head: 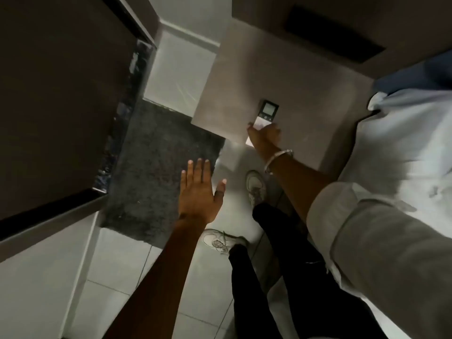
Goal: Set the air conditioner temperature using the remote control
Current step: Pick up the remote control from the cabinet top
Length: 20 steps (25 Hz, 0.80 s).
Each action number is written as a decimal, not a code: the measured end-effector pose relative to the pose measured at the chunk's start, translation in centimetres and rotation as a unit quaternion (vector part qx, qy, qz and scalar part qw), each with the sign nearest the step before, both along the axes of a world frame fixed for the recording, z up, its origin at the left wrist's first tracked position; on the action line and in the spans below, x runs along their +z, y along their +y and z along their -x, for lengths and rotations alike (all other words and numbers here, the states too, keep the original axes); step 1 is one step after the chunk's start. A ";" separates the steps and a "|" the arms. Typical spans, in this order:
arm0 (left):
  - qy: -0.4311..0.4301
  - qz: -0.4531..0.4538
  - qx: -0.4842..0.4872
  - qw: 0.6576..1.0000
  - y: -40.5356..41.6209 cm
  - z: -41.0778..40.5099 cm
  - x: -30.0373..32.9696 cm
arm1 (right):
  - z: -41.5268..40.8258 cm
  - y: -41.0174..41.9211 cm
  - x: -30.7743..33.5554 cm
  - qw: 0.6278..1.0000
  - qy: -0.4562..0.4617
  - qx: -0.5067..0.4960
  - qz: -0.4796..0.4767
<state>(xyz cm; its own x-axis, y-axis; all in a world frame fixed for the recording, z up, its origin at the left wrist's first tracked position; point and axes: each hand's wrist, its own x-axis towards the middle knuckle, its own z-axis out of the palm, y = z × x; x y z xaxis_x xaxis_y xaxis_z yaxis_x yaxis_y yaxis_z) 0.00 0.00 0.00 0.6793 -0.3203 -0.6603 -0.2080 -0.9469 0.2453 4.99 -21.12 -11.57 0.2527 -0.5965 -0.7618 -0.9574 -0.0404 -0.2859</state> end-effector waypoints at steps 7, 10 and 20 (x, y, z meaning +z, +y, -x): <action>-0.016 0.013 -0.012 1.000 0.4 1.3 -8.4 | -2.6 0.2 -7.2 0.986 0.076 -0.054 0.137; -0.055 0.025 0.011 0.998 2.1 1.5 -7.1 | -1.7 0.6 -5.4 0.996 0.009 -0.084 0.041; -0.409 0.014 0.089 0.908 12.5 -5.5 23.3 | -6.8 15.1 29.1 0.836 -0.336 0.106 -0.421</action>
<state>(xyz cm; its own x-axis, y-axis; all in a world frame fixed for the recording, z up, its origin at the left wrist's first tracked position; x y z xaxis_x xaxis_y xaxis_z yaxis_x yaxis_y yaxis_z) 5.54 12.47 23.27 0.9816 -0.1655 0.0951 -0.1750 -0.9792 0.1026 11.82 -6.04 17.54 0.8241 0.1920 -0.5328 -0.5663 0.2967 -0.7690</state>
